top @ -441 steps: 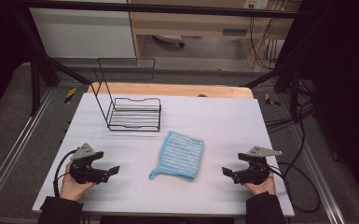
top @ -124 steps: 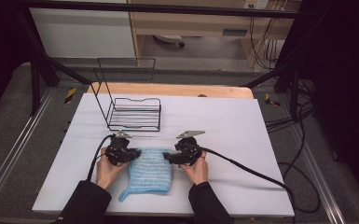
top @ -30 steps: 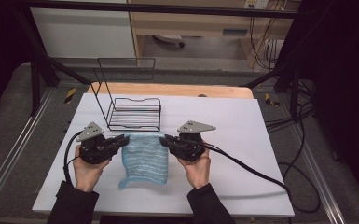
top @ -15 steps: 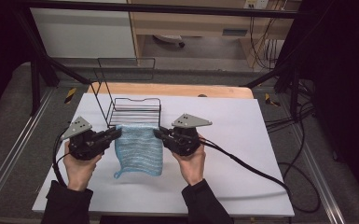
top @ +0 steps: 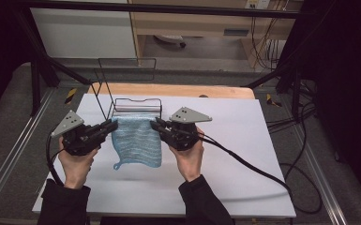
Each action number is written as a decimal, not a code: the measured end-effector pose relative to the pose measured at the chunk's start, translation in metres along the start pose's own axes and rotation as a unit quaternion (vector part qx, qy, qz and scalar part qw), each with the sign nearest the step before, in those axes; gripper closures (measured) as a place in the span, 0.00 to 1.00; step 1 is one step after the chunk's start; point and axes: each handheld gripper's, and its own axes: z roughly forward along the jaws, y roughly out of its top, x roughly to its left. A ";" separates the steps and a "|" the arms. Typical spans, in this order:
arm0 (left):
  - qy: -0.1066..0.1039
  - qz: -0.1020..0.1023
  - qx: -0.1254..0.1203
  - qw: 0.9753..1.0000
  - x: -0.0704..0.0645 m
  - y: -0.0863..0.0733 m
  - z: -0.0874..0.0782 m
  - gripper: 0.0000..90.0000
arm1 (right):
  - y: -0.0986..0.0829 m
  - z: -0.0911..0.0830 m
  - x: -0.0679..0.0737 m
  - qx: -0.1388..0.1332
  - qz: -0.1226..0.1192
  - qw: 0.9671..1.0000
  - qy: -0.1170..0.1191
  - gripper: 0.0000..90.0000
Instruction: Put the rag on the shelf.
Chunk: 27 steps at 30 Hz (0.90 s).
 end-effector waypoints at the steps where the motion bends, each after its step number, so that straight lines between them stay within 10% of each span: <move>1: 0.001 0.001 -0.005 1.000 0.001 0.001 -0.001 0.90 | 0.002 0.000 0.000 -0.003 -0.002 1.000 0.000 0.91; 27: 0.012 -0.008 -0.096 0.995 0.016 0.056 -0.011 0.90 | 0.051 0.010 0.011 -0.094 -0.032 0.995 -0.020 0.91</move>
